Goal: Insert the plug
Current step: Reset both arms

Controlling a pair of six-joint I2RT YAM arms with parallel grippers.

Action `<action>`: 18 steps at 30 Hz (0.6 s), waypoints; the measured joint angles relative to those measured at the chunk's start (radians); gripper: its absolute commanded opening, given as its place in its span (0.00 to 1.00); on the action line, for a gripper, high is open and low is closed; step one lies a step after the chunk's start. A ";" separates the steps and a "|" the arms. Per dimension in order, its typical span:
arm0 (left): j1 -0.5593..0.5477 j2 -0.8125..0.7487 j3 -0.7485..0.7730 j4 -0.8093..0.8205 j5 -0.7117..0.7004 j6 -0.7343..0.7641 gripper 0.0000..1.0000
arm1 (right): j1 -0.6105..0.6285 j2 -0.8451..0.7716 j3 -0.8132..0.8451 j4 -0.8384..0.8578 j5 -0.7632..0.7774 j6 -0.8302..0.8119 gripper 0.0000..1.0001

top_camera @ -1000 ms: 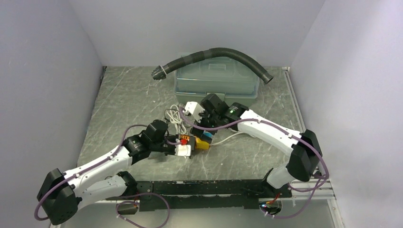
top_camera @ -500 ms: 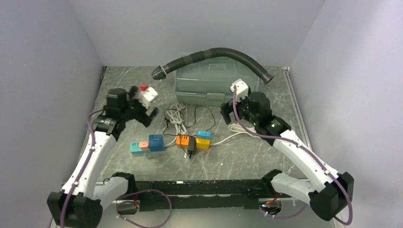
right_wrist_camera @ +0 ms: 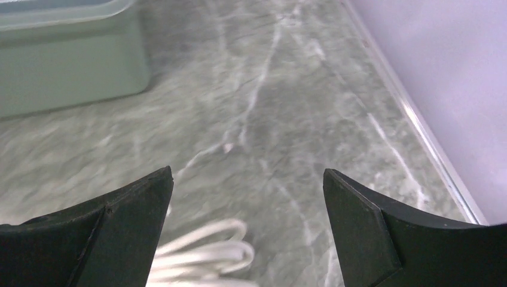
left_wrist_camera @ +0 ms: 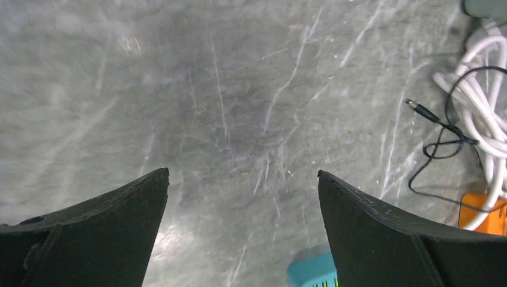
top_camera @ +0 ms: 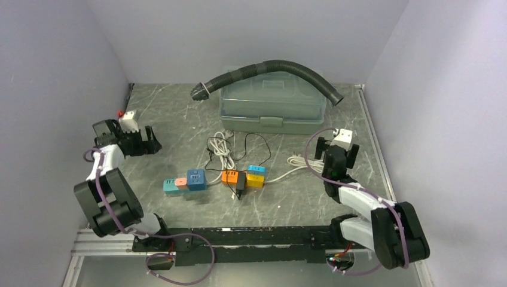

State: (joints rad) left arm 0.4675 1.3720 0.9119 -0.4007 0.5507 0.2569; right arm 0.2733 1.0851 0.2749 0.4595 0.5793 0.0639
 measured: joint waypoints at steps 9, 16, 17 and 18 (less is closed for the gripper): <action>0.015 0.062 -0.364 0.480 0.057 -0.175 1.00 | -0.190 0.175 0.001 0.238 -0.005 0.066 1.00; -0.024 0.057 -0.462 0.849 0.044 -0.252 1.00 | -0.220 0.328 0.013 0.346 -0.040 0.078 1.00; -0.031 0.058 -0.472 0.884 0.041 -0.258 1.00 | -0.220 0.338 0.014 0.354 -0.045 0.077 1.00; -0.043 0.059 -0.484 0.932 0.032 -0.265 1.00 | -0.221 0.346 0.015 0.362 -0.053 0.076 1.00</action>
State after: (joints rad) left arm 0.4244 1.4311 0.4274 0.5308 0.5831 -0.0082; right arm 0.0521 1.4307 0.2901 0.8219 0.5259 0.1398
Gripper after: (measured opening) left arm 0.996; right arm 0.997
